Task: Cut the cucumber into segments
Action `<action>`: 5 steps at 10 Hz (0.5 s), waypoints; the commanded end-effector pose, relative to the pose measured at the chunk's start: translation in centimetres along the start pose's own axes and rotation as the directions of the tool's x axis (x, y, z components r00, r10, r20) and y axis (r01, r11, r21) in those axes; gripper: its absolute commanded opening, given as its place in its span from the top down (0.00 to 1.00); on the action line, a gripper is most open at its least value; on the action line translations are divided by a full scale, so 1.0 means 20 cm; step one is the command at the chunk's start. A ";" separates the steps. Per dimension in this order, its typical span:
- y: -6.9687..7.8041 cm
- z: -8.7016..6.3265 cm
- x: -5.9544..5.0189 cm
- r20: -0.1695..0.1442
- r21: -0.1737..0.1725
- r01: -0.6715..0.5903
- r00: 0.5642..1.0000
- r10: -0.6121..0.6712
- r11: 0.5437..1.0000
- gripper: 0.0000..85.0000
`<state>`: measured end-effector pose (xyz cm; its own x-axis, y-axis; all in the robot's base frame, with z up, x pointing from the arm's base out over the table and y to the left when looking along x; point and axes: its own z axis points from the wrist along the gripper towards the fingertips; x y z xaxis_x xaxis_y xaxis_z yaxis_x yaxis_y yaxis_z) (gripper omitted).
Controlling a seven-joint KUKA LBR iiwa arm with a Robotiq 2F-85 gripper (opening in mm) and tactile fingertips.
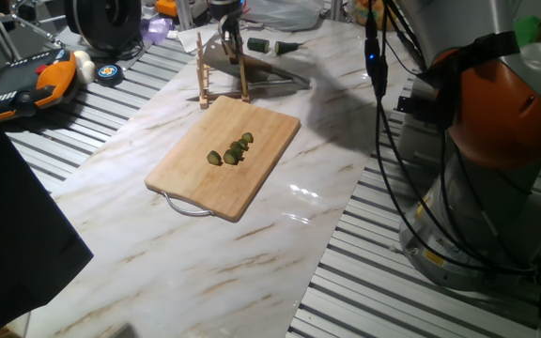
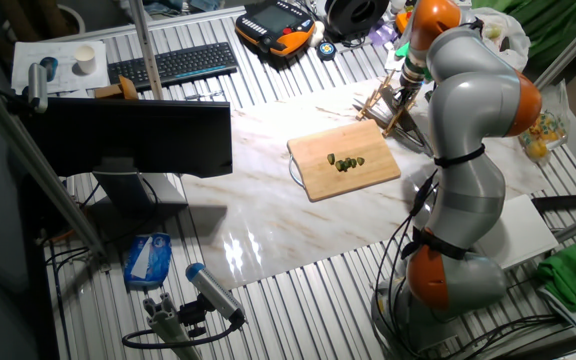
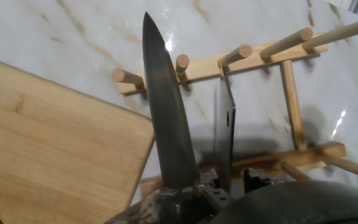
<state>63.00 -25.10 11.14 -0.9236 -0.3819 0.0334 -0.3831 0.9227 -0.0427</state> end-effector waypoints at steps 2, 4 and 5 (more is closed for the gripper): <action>0.00 0.00 0.00 0.001 0.000 0.000 1.000 0.000 1.000 0.60; 0.00 -0.01 0.00 0.006 0.001 -0.002 1.000 0.002 1.000 0.58; 0.00 -0.02 0.00 0.009 0.005 -0.006 1.000 0.006 1.000 0.55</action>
<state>62.98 -25.04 11.55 -0.9263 -0.3760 0.0237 -0.3767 0.9251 -0.0485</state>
